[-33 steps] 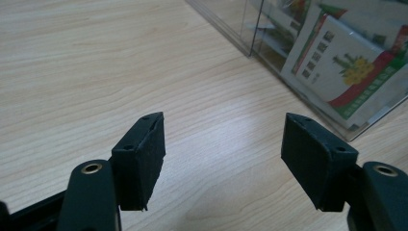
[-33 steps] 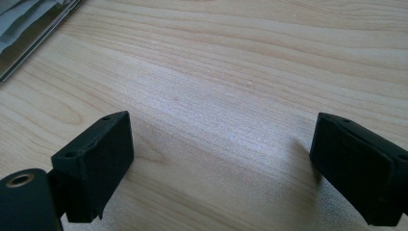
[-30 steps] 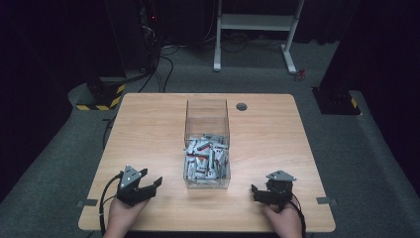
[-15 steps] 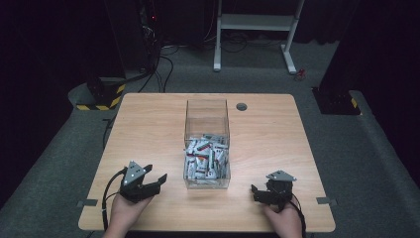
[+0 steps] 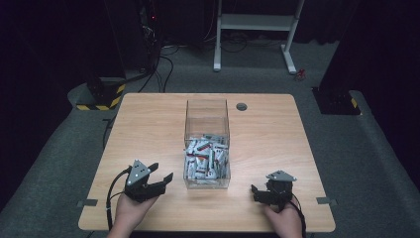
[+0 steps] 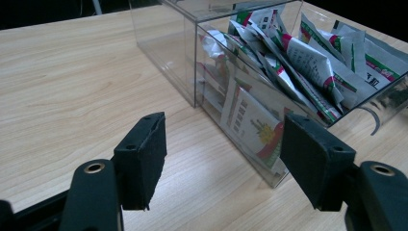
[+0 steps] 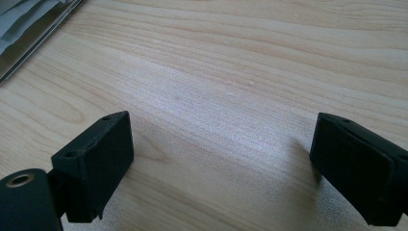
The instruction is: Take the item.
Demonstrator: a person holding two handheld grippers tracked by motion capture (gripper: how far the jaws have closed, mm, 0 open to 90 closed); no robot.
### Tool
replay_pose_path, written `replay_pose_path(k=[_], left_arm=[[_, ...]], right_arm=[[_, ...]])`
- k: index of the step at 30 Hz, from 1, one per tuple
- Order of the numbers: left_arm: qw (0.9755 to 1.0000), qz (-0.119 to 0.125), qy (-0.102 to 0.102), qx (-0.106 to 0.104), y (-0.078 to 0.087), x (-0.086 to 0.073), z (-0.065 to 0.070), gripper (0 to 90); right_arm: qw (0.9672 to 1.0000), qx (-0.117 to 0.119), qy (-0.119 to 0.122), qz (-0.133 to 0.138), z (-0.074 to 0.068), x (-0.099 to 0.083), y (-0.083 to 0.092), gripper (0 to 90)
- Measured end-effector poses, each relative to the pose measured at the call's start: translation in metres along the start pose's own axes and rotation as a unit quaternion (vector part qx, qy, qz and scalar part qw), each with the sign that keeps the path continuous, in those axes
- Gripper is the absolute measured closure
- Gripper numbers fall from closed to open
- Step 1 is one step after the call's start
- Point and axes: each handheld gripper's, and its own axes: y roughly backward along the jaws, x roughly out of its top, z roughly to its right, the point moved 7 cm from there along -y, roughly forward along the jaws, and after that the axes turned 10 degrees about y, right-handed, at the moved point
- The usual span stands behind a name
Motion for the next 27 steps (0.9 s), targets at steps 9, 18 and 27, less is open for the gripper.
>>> replay_pose_path(k=[9, 18, 27], left_arm=[[0.9999, 0.005, 0.005, -0.013, -0.001, 0.005, 0.008, 33.6], [0.9996, 0.011, 0.002, -0.024, -0.002, 0.011, 0.015, 34.3], [0.9994, 0.012, -0.005, -0.033, -0.006, 0.016, 0.024, 34.5]], right_arm=[[1.0, 0.0, 0.0, 0.0, 0.0, 0.0, 0.0, 7.8], [1.0, 0.001, 0.0, 0.0, 0.0, 0.0, 0.0, 7.8], [1.0, 0.001, 0.001, 0.0, 0.0, 0.0, 0.0, 7.8]])
